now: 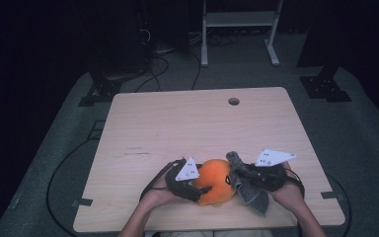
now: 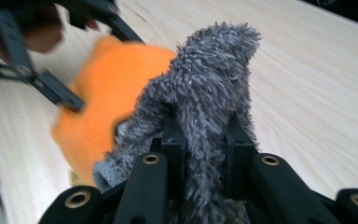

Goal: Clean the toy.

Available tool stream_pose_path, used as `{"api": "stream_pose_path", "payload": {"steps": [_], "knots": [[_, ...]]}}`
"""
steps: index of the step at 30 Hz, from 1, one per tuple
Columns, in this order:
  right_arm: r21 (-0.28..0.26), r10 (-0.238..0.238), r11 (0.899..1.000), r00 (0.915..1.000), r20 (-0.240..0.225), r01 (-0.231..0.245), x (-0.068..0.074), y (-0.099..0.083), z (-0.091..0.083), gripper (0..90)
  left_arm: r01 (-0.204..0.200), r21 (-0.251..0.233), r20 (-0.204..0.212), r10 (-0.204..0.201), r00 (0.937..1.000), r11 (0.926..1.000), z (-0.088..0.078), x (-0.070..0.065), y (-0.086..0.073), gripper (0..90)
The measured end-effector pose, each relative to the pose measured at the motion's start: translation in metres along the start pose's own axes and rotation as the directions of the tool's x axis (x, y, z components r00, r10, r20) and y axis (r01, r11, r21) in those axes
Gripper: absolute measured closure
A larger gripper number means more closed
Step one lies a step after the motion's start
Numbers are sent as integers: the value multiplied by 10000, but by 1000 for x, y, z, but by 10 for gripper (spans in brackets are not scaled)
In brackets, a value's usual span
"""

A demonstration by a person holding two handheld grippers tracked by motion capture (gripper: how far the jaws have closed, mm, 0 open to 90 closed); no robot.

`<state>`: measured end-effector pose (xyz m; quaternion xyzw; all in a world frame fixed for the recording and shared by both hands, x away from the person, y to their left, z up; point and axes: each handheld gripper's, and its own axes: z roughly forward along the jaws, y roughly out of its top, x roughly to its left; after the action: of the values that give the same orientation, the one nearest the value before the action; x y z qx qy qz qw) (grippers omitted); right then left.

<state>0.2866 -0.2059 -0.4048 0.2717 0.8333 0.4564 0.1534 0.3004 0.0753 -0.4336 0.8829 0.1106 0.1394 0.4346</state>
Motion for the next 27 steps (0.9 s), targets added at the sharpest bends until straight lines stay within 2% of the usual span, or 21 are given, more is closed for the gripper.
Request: {"api": "stream_pose_path", "payload": {"steps": [4, 5, 7, 10, 13, 15, 16, 19, 20, 23, 25, 27], "knots": [[-312, 51, 9995, 9995, -300, -60, 2, 6, -2, 737, -321, -131, 13, 321, 9995, 9994, 2, -5, 3, 249], [-140, -10, 9999, 9998, -202, 7, 2, 7, -1, 737, -373, -137, 47, 374, 9993, 9992, 2, -5, 4, 249], [240, -195, 9995, 9998, 77, 193, 2, 4, 4, 737, -108, -295, 216, 115, 9997, 9995, 1, -4, 6, 238], [327, 155, 9993, 9999, 30, -156, -2, -5, 6, 738, 500, -187, 260, -496, 9984, 9986, -2, 3, 8, 186], [568, 138, 9983, 9997, 218, -150, -5, -11, 4, 738, 820, -93, 306, -817, 9962, 9966, -1, 5, 9, 185], [983, -30, 9952, 9986, 535, -23, -8, -14, 4, 738, 664, -153, 236, -660, 9975, 9977, 0, 3, 10, 233], [1037, 30, 9946, 9984, 557, -88, -9, -14, 1, 738, 601, -195, 184, -597, 9980, 9980, 1, 2, 11, 248], [447, 81, 9989, 9989, 470, -102, -7, -3, -12, 738, -189, -416, 203, 198, 9996, 9990, 3, -6, 14, 284], [-36, 1, 10000, 9997, 237, 0, -2, 6, -18, 738, -399, -415, 201, 407, 9990, 9983, 4, -8, 15, 291], [-70, -435, 9990, 9990, 38, 436, 8, 16, -18, 738, -764, -446, 314, 779, 9965, 9961, 4, -14, 19, 290], [207, -528, 9984, 9986, -99, 530, 11, 13, -10, 738, -678, -481, 350, 696, 9970, 9965, 2, -13, 19, 271], [423, -479, 9980, 9988, -32, 480, 8, 6, -2, 739, 49, -425, 205, -40, 9998, 9991, 2, -8, 19, 180]]}}
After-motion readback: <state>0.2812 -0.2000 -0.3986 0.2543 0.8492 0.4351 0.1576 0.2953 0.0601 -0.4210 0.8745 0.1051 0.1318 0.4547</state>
